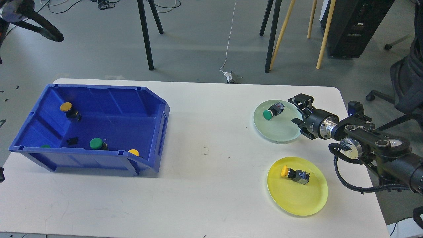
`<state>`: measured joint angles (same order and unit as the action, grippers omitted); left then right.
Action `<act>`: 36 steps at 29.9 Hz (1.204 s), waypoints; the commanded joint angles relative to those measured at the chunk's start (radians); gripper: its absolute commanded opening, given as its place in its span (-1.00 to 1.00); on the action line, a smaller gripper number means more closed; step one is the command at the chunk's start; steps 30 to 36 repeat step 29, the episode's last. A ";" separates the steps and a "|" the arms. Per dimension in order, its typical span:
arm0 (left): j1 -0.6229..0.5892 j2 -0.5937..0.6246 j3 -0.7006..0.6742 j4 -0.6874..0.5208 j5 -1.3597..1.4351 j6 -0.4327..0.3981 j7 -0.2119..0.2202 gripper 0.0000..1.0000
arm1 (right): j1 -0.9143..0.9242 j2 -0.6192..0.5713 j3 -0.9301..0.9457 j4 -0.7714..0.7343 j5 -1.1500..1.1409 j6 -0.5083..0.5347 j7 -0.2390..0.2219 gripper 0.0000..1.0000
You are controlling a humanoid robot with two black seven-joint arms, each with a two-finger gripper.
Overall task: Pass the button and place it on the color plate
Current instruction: 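Carry the green button to the pale green plate and release it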
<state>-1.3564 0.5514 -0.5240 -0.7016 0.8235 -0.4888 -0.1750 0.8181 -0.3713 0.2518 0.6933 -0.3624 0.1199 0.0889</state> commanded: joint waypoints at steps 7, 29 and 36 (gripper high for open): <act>-0.036 -0.025 0.015 0.002 0.011 0.000 0.003 0.99 | 0.073 -0.098 0.242 0.028 0.002 0.004 0.014 0.98; 0.075 -0.363 0.136 0.096 0.304 0.475 -0.086 0.97 | 0.124 -0.313 0.337 -0.002 0.003 0.064 -0.054 0.98; 0.075 -0.363 0.136 0.096 0.304 0.475 -0.086 0.97 | 0.124 -0.313 0.337 -0.002 0.003 0.064 -0.054 0.98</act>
